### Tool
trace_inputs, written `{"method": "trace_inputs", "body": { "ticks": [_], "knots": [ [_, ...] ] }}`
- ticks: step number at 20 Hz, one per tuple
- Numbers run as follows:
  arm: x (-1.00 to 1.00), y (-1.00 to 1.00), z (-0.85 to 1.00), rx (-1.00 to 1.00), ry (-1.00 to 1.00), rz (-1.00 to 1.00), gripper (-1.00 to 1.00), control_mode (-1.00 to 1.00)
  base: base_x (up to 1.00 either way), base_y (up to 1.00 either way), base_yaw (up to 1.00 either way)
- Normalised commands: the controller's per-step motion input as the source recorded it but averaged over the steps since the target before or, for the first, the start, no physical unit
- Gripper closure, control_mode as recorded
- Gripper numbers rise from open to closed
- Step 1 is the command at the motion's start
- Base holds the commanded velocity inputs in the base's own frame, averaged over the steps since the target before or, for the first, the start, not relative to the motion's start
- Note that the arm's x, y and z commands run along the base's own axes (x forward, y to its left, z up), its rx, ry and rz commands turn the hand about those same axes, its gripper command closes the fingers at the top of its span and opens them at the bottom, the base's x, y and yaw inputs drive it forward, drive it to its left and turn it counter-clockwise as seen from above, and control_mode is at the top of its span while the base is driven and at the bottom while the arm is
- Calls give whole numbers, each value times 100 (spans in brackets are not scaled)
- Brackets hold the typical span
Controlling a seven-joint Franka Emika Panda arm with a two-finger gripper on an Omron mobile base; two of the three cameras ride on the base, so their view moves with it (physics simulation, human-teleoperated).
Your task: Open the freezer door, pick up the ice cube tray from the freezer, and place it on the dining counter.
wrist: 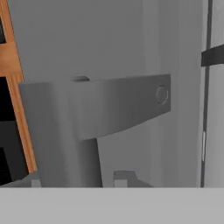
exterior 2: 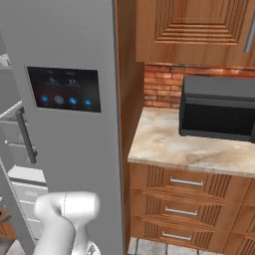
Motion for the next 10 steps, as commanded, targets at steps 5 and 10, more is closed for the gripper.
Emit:
{"method": "trace_inputs", "body": {
  "ticks": [5, 10],
  "knots": [
    [-24, 30, 0, -1, -1, 5, 100, -100, 0, 0, 0],
    [0, 0, 0, 0, 0, 0, -100, -100, 0, 0, 0]
  ]
}}
